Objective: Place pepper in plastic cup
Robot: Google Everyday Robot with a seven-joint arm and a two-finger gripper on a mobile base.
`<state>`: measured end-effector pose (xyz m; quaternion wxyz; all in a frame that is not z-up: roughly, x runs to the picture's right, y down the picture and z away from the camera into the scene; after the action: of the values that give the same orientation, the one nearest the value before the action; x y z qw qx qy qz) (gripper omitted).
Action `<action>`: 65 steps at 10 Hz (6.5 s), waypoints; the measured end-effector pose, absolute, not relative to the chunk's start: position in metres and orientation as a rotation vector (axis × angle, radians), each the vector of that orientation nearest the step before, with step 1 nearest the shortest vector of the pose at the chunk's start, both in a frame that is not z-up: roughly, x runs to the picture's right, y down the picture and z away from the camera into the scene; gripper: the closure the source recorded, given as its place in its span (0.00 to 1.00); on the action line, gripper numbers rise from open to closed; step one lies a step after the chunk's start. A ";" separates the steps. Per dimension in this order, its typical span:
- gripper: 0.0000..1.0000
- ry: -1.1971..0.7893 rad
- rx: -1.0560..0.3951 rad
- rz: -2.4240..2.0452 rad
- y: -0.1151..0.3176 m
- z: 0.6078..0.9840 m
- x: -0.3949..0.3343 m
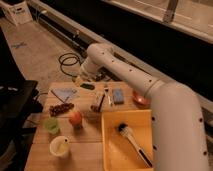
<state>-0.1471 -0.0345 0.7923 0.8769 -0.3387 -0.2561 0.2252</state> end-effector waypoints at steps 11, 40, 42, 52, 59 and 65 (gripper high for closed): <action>0.92 -0.854 -0.805 0.211 0.015 0.684 -0.173; 0.92 -1.297 -0.796 0.368 0.117 0.664 -0.322; 0.92 -1.298 -0.791 0.384 0.119 0.670 -0.322; 0.80 -1.233 -0.813 0.464 0.139 0.703 -0.317; 0.28 -1.187 -0.804 0.490 0.147 0.717 -0.316; 0.28 -1.153 -0.778 0.493 0.144 0.720 -0.310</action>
<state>-0.3100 0.1445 0.7196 0.7400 -0.3546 -0.5255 0.2248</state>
